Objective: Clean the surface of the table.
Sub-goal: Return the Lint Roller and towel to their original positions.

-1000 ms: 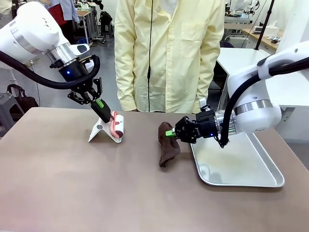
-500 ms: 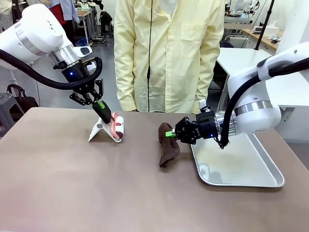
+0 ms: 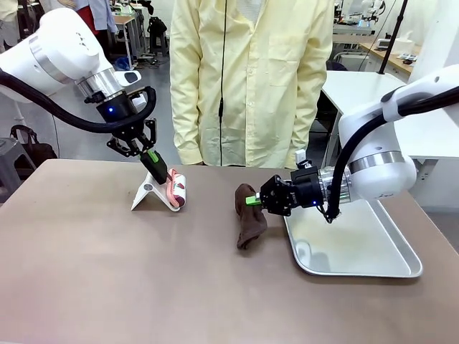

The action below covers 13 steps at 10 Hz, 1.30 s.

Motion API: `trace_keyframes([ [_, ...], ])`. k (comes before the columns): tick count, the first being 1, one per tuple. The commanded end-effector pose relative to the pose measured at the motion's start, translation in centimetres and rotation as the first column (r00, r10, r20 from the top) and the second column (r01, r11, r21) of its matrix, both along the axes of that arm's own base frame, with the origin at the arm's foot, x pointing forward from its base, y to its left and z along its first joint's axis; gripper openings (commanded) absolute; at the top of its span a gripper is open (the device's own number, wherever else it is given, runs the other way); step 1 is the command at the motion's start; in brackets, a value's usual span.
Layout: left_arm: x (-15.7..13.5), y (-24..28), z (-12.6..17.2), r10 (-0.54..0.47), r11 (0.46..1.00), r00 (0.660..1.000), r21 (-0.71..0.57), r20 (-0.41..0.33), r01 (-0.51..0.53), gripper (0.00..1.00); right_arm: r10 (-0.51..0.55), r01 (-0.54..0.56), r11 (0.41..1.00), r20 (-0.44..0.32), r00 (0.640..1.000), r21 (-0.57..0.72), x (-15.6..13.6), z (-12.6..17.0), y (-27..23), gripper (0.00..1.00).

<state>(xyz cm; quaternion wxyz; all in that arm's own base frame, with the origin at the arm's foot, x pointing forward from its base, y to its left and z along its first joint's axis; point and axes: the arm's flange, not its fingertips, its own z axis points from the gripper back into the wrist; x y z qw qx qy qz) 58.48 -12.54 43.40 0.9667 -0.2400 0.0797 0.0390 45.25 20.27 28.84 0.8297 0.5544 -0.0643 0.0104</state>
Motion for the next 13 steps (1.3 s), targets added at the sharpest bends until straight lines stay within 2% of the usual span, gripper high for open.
trace_keyframes([
  [1, 0.6, -0.1, 0.2, 0.005, 0.999, 1.000, 0.037, -0.027, -0.004, 0.22, 0.018, -0.018, 1.000, 0.013, 1.000, 0.009, 0.2, 0.0, 0.0, 0.09],
  [11, 0.6, 1.0, -0.4, -0.009, 1.000, 0.999, 0.028, -0.035, 0.010, 0.22, 0.011, -0.010, 1.000, -0.013, 1.000, 0.002, 0.5, -0.3, 0.3, 0.09],
  [12, 0.7, 1.1, -0.4, -0.014, 1.000, 0.999, 0.025, -0.033, 0.014, 0.46, 0.014, -0.014, 1.000, -0.014, 1.000, 0.004, 0.5, -0.4, 0.3, 0.36],
  [13, 0.7, 1.2, -0.3, -0.011, 1.000, 0.999, 0.015, -0.036, 0.012, 0.77, 0.014, -0.014, 1.000, -0.018, 1.000, 0.004, 0.5, -0.4, 0.3, 0.61],
])
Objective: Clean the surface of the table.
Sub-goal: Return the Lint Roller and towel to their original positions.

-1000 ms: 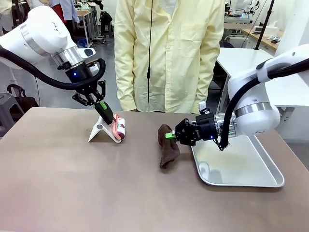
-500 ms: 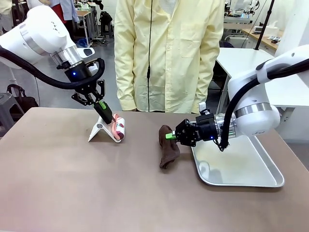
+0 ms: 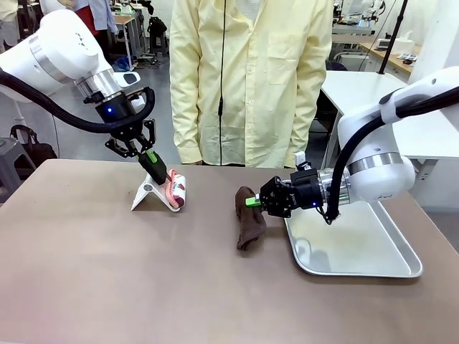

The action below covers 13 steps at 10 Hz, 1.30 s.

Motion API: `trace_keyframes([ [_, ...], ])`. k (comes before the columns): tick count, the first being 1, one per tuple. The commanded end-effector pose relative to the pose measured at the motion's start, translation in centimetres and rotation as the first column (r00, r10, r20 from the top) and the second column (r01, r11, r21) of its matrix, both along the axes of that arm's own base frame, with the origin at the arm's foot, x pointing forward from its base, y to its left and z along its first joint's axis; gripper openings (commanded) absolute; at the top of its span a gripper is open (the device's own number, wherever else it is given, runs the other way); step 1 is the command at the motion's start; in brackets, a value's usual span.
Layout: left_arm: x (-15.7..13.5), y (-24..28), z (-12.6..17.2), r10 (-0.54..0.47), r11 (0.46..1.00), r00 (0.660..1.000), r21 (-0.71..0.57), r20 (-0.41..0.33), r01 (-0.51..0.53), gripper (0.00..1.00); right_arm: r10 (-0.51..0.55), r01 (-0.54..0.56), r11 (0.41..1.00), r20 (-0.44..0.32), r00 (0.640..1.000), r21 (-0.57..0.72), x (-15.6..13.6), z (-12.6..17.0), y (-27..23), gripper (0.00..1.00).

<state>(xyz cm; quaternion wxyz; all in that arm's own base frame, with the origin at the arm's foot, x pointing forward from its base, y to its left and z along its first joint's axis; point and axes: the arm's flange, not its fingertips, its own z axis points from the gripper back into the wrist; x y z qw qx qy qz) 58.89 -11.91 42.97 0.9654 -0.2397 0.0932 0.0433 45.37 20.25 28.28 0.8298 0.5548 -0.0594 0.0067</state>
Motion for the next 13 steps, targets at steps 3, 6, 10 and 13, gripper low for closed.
trace_keyframes([
  [3, 0.3, 1.3, 0.7, 0.019, 1.000, 1.000, 0.004, 0.010, -0.019, 1.00, 0.020, -0.020, 1.000, -0.022, 1.000, 0.005, 0.6, -0.1, 0.3, 1.00],
  [6, 0.3, 3.0, 1.3, 0.061, 0.997, 0.998, -0.038, 0.025, -0.060, 1.00, 0.018, -0.018, 1.000, -0.029, 0.999, 0.006, 0.7, -0.2, 0.3, 1.00],
  [10, -2.6, 5.6, 2.1, 0.021, 0.993, 0.999, -0.121, 0.036, -0.016, 1.00, 0.013, -0.014, 0.999, -0.035, 0.999, -0.038, 0.6, -0.2, 0.3, 1.00],
  [13, -6.4, 7.4, 2.0, -0.038, 0.983, 0.997, -0.178, 0.070, 0.050, 1.00, 0.087, -0.085, 0.954, -0.004, 0.996, -0.289, 0.2, 4.9, 2.5, 1.00],
])
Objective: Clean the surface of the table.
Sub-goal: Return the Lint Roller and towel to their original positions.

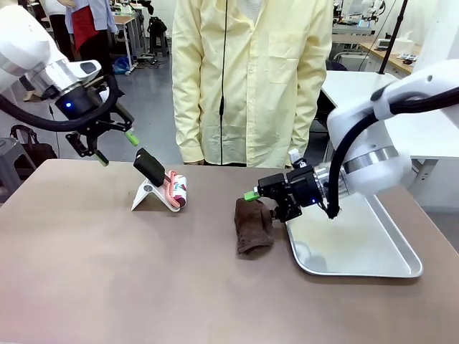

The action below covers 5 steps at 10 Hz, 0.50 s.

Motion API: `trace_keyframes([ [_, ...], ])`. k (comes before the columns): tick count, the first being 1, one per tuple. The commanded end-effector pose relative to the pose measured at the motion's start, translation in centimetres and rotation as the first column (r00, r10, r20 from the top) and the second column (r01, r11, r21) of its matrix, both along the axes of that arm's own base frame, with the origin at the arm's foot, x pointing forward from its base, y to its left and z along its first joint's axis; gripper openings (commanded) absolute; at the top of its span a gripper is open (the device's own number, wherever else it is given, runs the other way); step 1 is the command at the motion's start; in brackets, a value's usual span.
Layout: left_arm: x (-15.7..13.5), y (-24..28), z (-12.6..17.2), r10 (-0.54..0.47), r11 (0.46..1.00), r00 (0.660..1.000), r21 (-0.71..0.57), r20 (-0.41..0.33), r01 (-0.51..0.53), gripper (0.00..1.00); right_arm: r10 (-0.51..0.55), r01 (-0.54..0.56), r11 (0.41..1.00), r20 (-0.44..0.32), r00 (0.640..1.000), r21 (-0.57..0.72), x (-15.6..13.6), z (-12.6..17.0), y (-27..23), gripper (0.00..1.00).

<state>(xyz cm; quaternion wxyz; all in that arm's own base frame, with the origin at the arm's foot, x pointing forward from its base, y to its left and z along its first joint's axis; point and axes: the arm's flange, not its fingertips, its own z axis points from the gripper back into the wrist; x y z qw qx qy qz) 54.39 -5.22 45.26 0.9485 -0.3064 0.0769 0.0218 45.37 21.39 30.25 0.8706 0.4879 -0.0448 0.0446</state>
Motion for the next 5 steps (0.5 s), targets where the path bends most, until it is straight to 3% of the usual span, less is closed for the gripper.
trace_keyframes([
  [1, -3.1, 1.4, -0.6, -0.038, 0.998, 0.998, -0.055, 0.040, 0.040, 1.00, 0.031, -0.036, 0.968, -0.024, 0.999, -0.247, 0.1, 4.8, 2.4, 1.00],
  [2, -4.2, 2.2, -1.1, -0.068, 0.995, 0.997, -0.067, 0.043, 0.070, 1.00, 0.006, -0.020, 0.925, -0.039, 0.999, -0.380, 0.3, 6.5, 3.1, 1.00],
  [4, -7.2, 4.9, -2.1, -0.121, 0.983, 0.990, -0.128, 0.071, 0.129, 1.00, -0.086, 0.052, 0.768, -0.022, 0.996, -0.638, 0.1, 9.4, 3.2, 1.00],
  [5, -8.6, 6.4, -2.7, -0.151, 0.972, 0.984, -0.166, 0.090, 0.164, 1.00, -0.107, 0.098, 0.745, 0.028, 0.994, -0.660, -0.3, 10.5, 3.2, 1.00],
])
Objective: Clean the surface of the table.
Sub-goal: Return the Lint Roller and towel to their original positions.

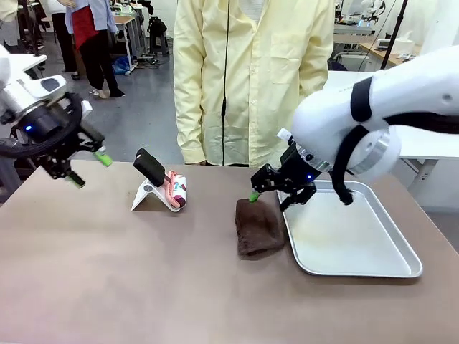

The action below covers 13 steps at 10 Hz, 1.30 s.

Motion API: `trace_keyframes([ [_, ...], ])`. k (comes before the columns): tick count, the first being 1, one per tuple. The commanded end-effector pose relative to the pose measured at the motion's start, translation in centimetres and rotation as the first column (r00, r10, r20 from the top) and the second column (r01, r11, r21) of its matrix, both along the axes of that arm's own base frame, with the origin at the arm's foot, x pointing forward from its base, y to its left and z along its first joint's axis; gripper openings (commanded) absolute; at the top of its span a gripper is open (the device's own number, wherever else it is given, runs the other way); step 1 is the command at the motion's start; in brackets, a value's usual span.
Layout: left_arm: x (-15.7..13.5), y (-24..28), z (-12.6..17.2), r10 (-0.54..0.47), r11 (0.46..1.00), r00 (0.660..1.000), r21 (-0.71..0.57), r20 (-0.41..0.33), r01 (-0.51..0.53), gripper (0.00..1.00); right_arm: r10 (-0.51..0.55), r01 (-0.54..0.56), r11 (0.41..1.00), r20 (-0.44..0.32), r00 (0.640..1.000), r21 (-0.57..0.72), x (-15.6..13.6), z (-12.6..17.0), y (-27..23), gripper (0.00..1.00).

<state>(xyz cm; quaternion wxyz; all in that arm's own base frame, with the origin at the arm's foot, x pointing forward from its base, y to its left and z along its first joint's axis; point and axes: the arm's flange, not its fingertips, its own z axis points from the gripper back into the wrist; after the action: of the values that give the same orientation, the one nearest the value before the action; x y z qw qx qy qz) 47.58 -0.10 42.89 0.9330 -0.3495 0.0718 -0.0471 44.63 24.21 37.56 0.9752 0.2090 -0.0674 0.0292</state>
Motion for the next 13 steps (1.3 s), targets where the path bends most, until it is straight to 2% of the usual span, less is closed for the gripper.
trace_keyframes([
  [1, -3.4, 3.0, -0.9, -0.070, 0.991, 0.996, -0.115, 0.048, 0.075, 1.00, -0.041, 0.039, 0.997, -0.030, 0.999, -0.068, -0.3, 4.1, 0.0, 1.00],
  [2, -5.1, 4.7, -1.7, -0.107, 0.979, 0.992, -0.170, 0.066, 0.117, 1.00, -0.060, 0.060, 0.998, -0.022, 0.998, -0.003, -1.5, 4.6, -1.1, 1.00],
  [5, -10.5, 10.0, -5.6, -0.141, 0.892, 0.986, -0.420, 0.093, 0.167, 1.00, -0.048, 0.079, 0.950, -0.108, 0.993, 0.303, -8.3, 3.2, -6.9, 1.00],
  [7, -12.4, 12.6, -7.4, -0.097, 0.800, 0.988, -0.581, 0.122, 0.150, 1.00, 0.001, 0.063, 0.864, -0.128, 0.992, 0.499, -12.9, 2.7, -13.0, 1.00],
  [8, -12.4, 12.7, -7.3, -0.043, 0.765, 0.989, -0.633, 0.138, 0.121, 1.00, 0.009, 0.066, 0.792, -0.119, 0.993, 0.607, -15.4, 2.3, -17.2, 1.00],
  [10, -11.6, 11.7, -7.0, 0.058, 0.711, 0.989, -0.701, 0.132, 0.052, 1.00, -0.085, 0.156, 0.668, -0.133, 0.987, 0.728, -17.1, 0.8, -23.8, 1.00],
  [11, -11.5, 10.9, -7.1, 0.033, 0.697, 0.983, -0.709, 0.182, 0.108, 1.00, -0.122, 0.190, 0.608, -0.147, 0.982, 0.771, -18.0, -0.3, -27.3, 1.00],
  [13, -11.8, 10.1, -7.5, -0.021, 0.672, 0.964, -0.710, 0.266, 0.210, 1.00, -0.202, 0.290, 0.524, -0.214, 0.956, 0.801, -19.2, -3.5, -33.0, 1.00],
])
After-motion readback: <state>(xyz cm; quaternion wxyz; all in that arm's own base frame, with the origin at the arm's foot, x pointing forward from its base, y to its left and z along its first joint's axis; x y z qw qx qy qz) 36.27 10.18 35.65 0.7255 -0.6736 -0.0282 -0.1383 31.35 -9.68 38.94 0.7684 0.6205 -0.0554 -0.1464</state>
